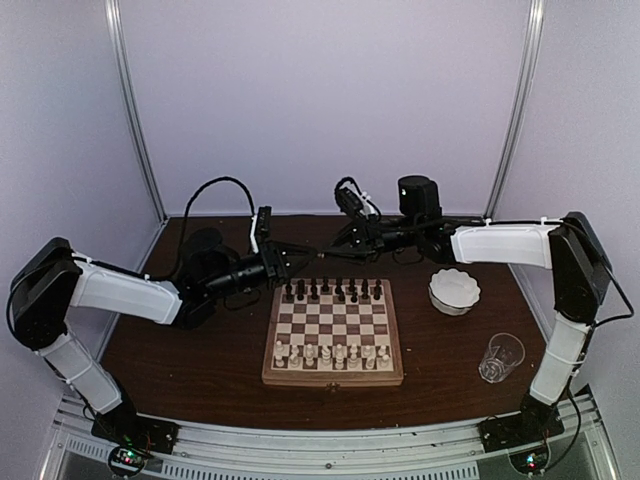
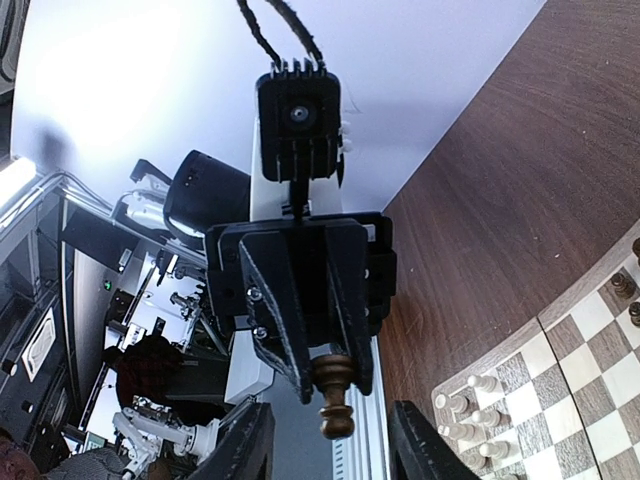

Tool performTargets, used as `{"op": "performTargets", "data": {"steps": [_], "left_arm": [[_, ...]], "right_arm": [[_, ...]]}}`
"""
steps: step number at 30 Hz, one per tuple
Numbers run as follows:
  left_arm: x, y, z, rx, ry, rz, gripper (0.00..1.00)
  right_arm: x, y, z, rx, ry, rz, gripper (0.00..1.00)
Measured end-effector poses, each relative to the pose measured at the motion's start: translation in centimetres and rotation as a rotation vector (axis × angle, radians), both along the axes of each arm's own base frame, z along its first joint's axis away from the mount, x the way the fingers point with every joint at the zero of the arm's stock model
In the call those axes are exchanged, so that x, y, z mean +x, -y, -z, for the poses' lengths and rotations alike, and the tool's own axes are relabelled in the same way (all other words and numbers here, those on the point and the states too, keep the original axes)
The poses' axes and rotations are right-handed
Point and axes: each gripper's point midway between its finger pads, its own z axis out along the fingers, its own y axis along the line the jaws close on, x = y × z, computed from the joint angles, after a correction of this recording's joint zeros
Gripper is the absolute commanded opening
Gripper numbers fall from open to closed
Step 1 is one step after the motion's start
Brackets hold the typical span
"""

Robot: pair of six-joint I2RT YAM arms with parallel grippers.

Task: Set up the chess pieces on the board
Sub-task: Pass from the left arm to the right

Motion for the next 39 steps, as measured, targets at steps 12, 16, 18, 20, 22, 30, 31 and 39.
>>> {"op": "performTargets", "data": {"steps": [12, 16, 18, 20, 22, 30, 31, 39], "left_arm": [[0.0, 0.0, -0.2, -0.017, 0.005, 0.0, 0.12], [0.0, 0.0, -0.3, -0.026, 0.008, 0.0, 0.12], [0.0, 0.0, -0.4, -0.033, 0.01, 0.001, 0.12], [0.0, 0.0, -0.4, -0.038, 0.01, 0.001, 0.14], [0.0, 0.0, -0.4, -0.042, 0.009, 0.001, 0.23], [0.4, -0.5, 2.1, 0.018, -0.04, -0.03, 0.97], [0.5, -0.6, 2.5, 0.034, -0.047, -0.039, 0.97], [-0.5, -3.2, 1.7, 0.148, -0.003, -0.1, 0.98]], "right_arm": [[-1.1, -0.8, -0.2, 0.012, -0.014, -0.038, 0.25], [-1.1, -0.9, -0.1, 0.011, -0.021, -0.038, 0.19], [-1.1, -0.9, -0.2, 0.012, -0.022, -0.037, 0.16], [-1.1, -0.9, -0.2, 0.014, -0.019, -0.037, 0.13], [-1.0, -0.9, -0.2, 0.015, -0.014, -0.037, 0.11], [-0.7, -0.7, 0.9, -0.071, 0.077, -0.035, 0.05], [-0.6, -0.7, 0.8, -0.093, 0.102, -0.036, 0.05], [2.6, 0.3, 2.1, -0.378, 0.431, 0.028, 0.06]]}}
